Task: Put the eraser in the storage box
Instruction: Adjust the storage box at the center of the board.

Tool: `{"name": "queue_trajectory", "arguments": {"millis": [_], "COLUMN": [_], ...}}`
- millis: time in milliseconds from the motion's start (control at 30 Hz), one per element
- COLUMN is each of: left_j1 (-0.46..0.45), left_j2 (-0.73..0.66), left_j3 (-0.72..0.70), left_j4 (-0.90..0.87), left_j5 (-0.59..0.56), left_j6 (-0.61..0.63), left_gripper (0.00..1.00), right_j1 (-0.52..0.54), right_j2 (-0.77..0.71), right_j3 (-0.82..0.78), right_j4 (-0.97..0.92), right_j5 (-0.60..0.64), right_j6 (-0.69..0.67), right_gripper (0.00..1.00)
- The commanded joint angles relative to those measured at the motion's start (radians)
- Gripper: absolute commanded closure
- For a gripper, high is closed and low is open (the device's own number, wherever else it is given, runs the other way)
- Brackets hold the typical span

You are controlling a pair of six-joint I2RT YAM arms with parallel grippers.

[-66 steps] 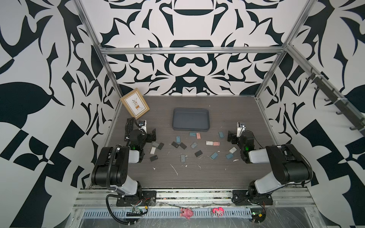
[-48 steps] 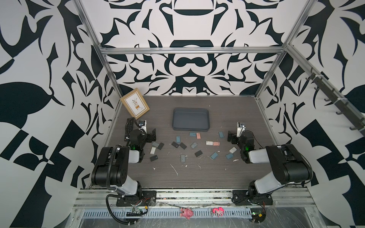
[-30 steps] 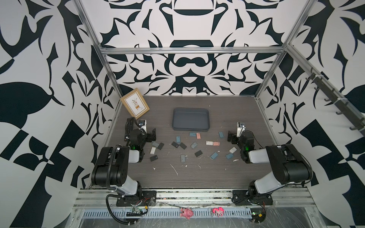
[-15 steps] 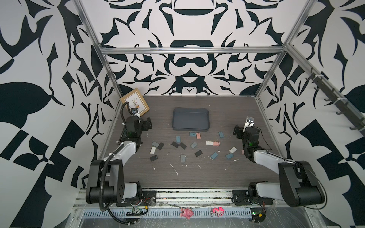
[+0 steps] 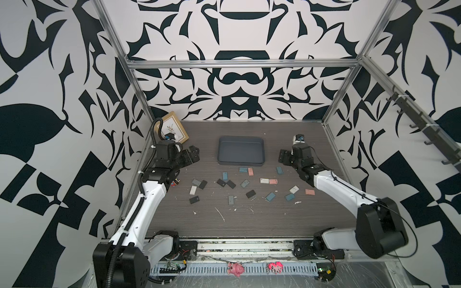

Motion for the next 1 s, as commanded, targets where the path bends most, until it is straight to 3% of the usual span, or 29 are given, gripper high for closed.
{"name": "queue_trajectory", "arguments": {"millis": [0, 233, 400, 500, 700, 967], "left_j1": [0.001, 0.001, 0.001, 0.001, 0.002, 0.001], "left_j2": [-0.001, 0.074, 0.144, 0.182, 0.281, 0.342], "left_j3": [-0.034, -0.054, -0.030, -0.041, -0.018, -0.008], "left_j4": [-0.059, -0.002, 0.010, 0.060, 0.085, 0.106], "left_j5": [0.093, 0.265, 0.308, 0.359, 0.390, 0.403], "left_j6": [-0.110, -0.180, -0.190, -0.221, -0.224, -0.234], "left_gripper": [0.01, 0.01, 0.01, 0.01, 0.01, 0.01], "right_j1": [0.078, 0.147, 0.150, 0.150, 0.150, 0.134], "right_j2": [0.108, 0.345, 0.450, 0.527, 0.583, 0.616], "right_j3": [0.099, 0.307, 0.413, 0.492, 0.546, 0.588], "right_j4": [-0.134, -0.232, -0.266, -0.313, -0.311, -0.317], "right_j5": [-0.011, -0.025, -0.026, -0.017, 0.017, 0.032], "right_j6": [0.094, 0.138, 0.142, 0.137, 0.118, 0.094], "right_gripper": [0.14, 0.29, 0.34, 0.45, 0.54, 0.75]}}
